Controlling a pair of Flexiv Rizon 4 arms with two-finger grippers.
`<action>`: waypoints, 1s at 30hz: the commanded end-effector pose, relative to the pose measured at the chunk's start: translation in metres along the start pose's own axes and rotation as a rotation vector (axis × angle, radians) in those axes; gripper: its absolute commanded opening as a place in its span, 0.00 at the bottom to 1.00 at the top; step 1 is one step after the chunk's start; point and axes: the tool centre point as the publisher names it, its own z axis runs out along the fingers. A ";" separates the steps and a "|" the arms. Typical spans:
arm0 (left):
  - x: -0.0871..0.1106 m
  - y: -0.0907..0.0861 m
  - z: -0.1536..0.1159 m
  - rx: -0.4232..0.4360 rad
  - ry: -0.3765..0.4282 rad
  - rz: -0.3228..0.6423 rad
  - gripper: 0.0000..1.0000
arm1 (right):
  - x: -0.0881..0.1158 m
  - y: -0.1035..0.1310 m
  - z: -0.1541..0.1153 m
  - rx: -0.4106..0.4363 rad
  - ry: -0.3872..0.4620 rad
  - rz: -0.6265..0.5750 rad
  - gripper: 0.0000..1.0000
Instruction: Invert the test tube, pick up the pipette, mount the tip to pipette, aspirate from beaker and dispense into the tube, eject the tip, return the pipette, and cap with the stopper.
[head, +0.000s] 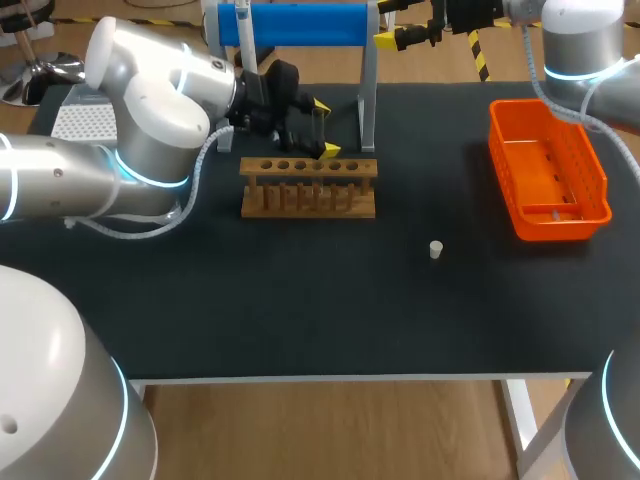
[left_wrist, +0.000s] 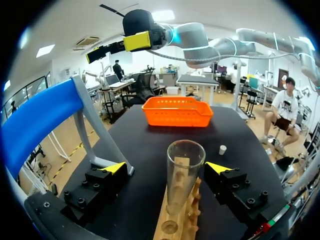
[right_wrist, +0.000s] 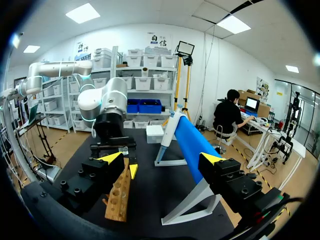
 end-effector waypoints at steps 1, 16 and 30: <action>0.000 0.003 0.002 0.008 -0.004 0.001 1.00 | -0.001 0.001 -0.001 0.003 0.004 0.000 1.00; 0.001 0.003 0.004 0.010 0.011 0.016 1.00 | -0.001 0.001 -0.001 0.003 0.004 0.000 1.00; 0.006 0.003 0.000 0.032 0.004 0.028 1.00 | -0.001 0.001 -0.001 0.003 0.004 0.000 1.00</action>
